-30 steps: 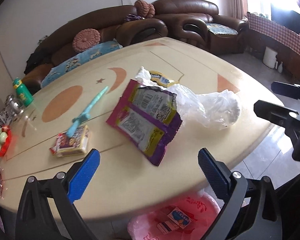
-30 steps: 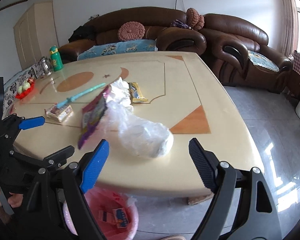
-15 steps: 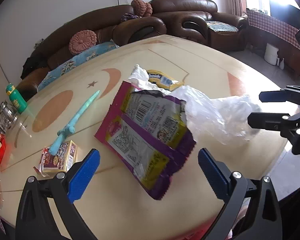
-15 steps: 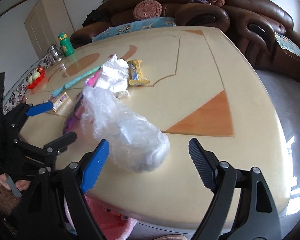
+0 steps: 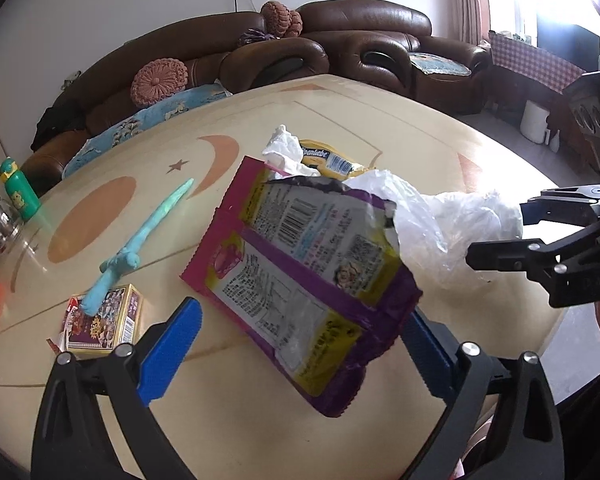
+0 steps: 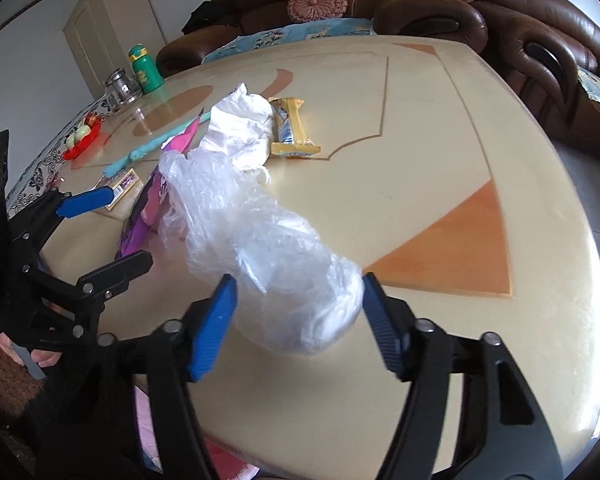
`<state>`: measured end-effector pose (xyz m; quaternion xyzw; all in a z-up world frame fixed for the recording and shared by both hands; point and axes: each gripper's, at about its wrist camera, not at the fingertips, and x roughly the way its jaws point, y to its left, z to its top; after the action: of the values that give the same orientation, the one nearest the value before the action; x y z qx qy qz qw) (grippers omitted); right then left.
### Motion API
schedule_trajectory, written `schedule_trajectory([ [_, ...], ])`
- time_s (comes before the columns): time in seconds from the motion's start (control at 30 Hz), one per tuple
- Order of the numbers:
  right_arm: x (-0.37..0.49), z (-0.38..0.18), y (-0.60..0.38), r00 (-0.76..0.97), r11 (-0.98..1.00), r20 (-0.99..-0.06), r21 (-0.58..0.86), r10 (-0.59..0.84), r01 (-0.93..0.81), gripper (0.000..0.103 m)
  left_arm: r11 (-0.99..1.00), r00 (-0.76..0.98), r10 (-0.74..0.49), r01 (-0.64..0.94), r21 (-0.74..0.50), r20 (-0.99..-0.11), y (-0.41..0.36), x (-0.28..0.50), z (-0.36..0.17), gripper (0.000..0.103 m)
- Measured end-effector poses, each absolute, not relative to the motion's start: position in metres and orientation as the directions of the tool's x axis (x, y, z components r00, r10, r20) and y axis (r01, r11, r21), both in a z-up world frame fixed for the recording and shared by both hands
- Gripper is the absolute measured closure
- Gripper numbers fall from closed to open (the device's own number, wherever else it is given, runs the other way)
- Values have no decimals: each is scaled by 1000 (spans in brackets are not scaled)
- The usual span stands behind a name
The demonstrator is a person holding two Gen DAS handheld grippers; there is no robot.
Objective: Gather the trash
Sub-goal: 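Grasp the clear plastic bag with the right gripper while the left grasps the purple wrapper, then lift the plastic bag and purple wrapper and carry them toward the trash bin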
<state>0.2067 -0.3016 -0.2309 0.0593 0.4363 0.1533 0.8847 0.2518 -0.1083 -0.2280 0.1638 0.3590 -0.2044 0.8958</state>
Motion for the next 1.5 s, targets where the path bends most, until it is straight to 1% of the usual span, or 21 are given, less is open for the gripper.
schedule_trajectory([
  [0.03, 207, -231, -301, 571, 945, -753, 243, 327, -221, 48, 862, 657, -258, 488, 138, -709, -106, 252, -228, 14],
  [0.07, 207, -231, -301, 572, 945, -752, 242, 327, -221, 49, 862, 657, -262, 489, 134, -707, -106, 251, -227, 19],
  [0.1, 206, -230, -300, 574, 944, -750, 240, 327, -225, 55, 863, 656, -265, 488, 130, -706, -105, 252, -227, 23],
  [0.13, 205, -230, -299, 577, 945, -749, 235, 325, -227, 61, 863, 655, -269, 489, 125, -706, -104, 252, -227, 26],
  [0.2, 204, -229, -298, 583, 947, -747, 228, 320, -227, 65, 866, 659, -266, 484, 126, -703, -103, 252, -226, 34],
  [0.23, 202, -229, -297, 586, 949, -748, 220, 312, -225, 66, 867, 660, -267, 482, 123, -702, -102, 252, -226, 36],
  [0.3, 201, -229, -297, 589, 952, -749, 208, 302, -223, 69, 870, 651, -279, 482, 100, -706, -98, 254, -225, 49],
  [0.4, 200, -230, -297, 588, 954, -752, 205, 297, -219, 70, 877, 636, -299, 477, 58, -712, -91, 256, -225, 55],
  [0.53, 200, -231, -298, 587, 954, -752, 216, 299, -210, 70, 875, 638, -305, 480, 56, -707, -89, 255, -223, 62],
  [0.57, 200, -231, -298, 590, 955, -751, 214, 296, -207, 70, 874, 641, -307, 483, 58, -703, -89, 255, -222, 70],
  [0.6, 200, -231, -298, 591, 956, -752, 211, 292, -205, 70, 872, 642, -313, 486, 56, -700, -88, 254, -221, 74],
  [0.73, 201, -231, -299, 594, 956, -750, 215, 292, -199, 70, 867, 640, -329, 497, 47, -695, -88, 254, -216, 83],
  [0.77, 201, -231, -299, 595, 957, -749, 214, 290, -197, 70, 866, 640, -328, 497, 49, -695, -89, 254, -215, 98],
  [0.9, 199, -229, -298, 604, 957, -742, 213, 291, -199, 70, 870, 636, -325, 490, 42, -700, -88, 254, -212, 99],
  [1.2, 190, -216, -281, 647, 960, -713, 155, 272, -233, 77, 892, 671, -313, 451, 36, -672, -73, 243, -199, 100],
  [1.43, 183, -202, -258, 675, 964, -695, 110, 248, -242, 78, 902, 693, -299, 429, 42, -656, -62, 232, -183, 100],
  [1.5, 180, -196, -252, 693, 970, -686, 79, 220, -229, 78, 906, 700, -296, 421, 41, -650, -57, 229, -179, 100],
])
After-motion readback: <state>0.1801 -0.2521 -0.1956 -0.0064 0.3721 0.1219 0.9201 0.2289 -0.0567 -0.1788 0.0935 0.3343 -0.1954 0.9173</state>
